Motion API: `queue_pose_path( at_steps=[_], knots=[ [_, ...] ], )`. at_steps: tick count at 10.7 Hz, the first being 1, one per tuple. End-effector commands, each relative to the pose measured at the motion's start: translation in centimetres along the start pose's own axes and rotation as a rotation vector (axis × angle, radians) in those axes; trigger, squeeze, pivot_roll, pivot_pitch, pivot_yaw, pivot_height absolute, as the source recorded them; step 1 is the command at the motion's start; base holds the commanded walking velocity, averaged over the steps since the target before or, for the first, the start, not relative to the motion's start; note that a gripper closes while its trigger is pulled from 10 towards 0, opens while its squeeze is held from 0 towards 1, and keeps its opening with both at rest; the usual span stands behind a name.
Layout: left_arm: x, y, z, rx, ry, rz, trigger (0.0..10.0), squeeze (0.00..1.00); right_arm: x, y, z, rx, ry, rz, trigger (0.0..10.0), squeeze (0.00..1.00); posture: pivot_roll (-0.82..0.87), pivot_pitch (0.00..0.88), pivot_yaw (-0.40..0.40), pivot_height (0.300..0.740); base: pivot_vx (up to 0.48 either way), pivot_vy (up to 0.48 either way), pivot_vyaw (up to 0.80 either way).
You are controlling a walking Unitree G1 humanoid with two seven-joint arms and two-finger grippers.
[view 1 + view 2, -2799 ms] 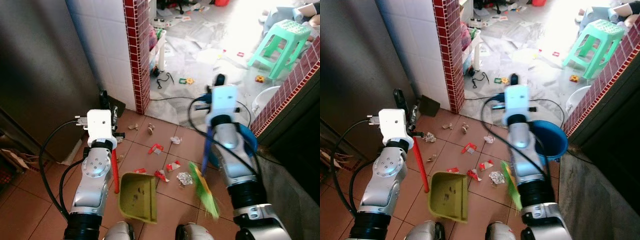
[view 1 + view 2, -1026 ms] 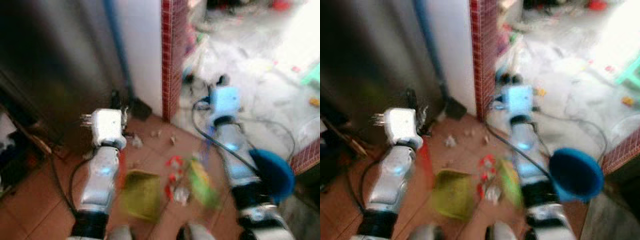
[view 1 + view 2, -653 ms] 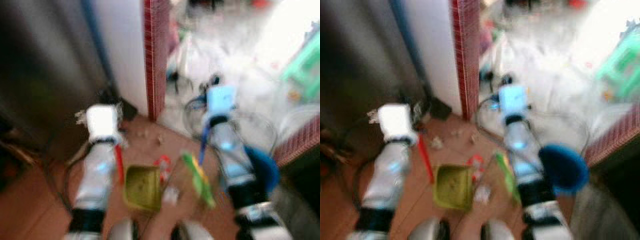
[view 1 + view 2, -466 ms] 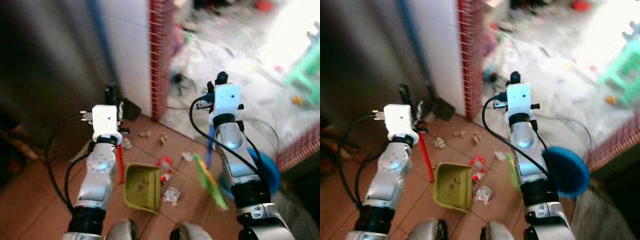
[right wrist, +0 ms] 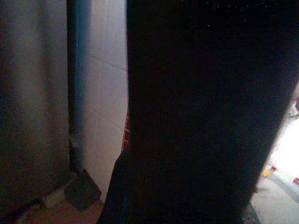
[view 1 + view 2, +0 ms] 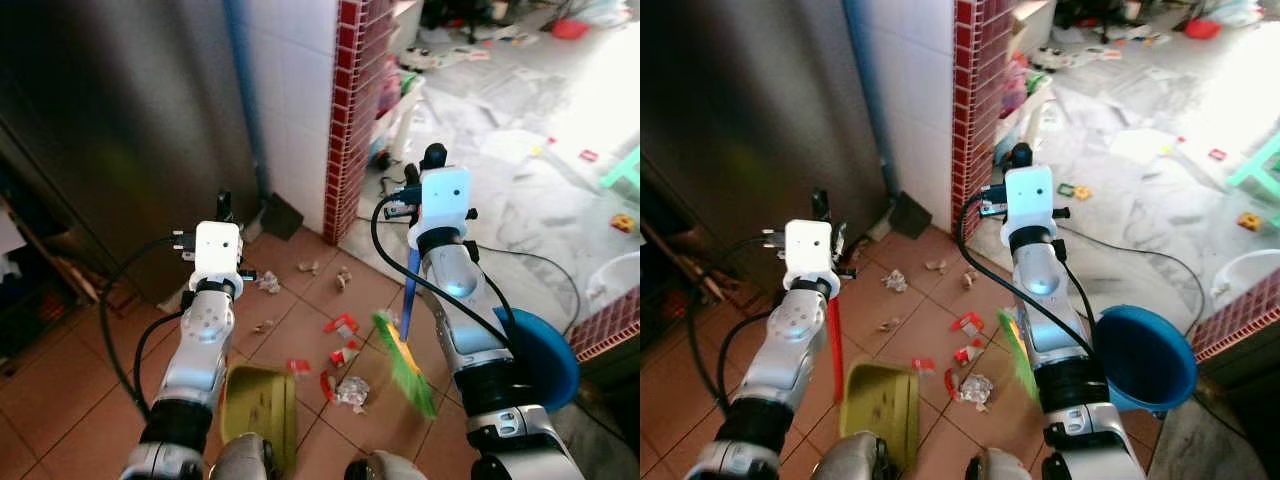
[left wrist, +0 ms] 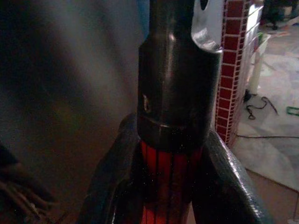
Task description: Sweep floor
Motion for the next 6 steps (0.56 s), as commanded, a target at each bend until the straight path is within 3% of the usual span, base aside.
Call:
queue_pose_path(
  at_steps=[1,4,6],
  knots=[
    [1.2,-0.6,-0.7,-0.006,-0.064,0.024,10.0,0.0,0.6,-0.4,-0.2,-0.009,-0.012,-0.025,10.0,0.0,-0.06,0.099,-0.007,0.74,0.0,0.0,0.0],
    [1.5,-1.4,-0.6,0.013,-0.133,0.053,10.0,0.0,-1.0,0.2,-0.3,-0.029,0.117,-0.145,10.0,0.0,-0.05,0.089,-0.014,0.74,0.0,0.0,0.0],
    [1.3,-2.3,-1.0,-0.031,-0.134,0.07,10.0,0.0,-1.2,0.3,-0.4,-0.027,0.13,-0.157,10.0,0.0,-0.06,0.081,-0.013,0.74,0.0,0.0,0.0]
  ],
)
Point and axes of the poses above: a point about 5 cm out from each wrist's last joint towards the gripper, its own z axis pointing back from the gripper into the wrist, its own x axis along the axis of the wrist's last joint, y = z × x, the point moved 1 cm from there along -z, pointing out of the wrist towards the gripper, and after that the axes turned 4 degrees about z, right-handed, at the moved point
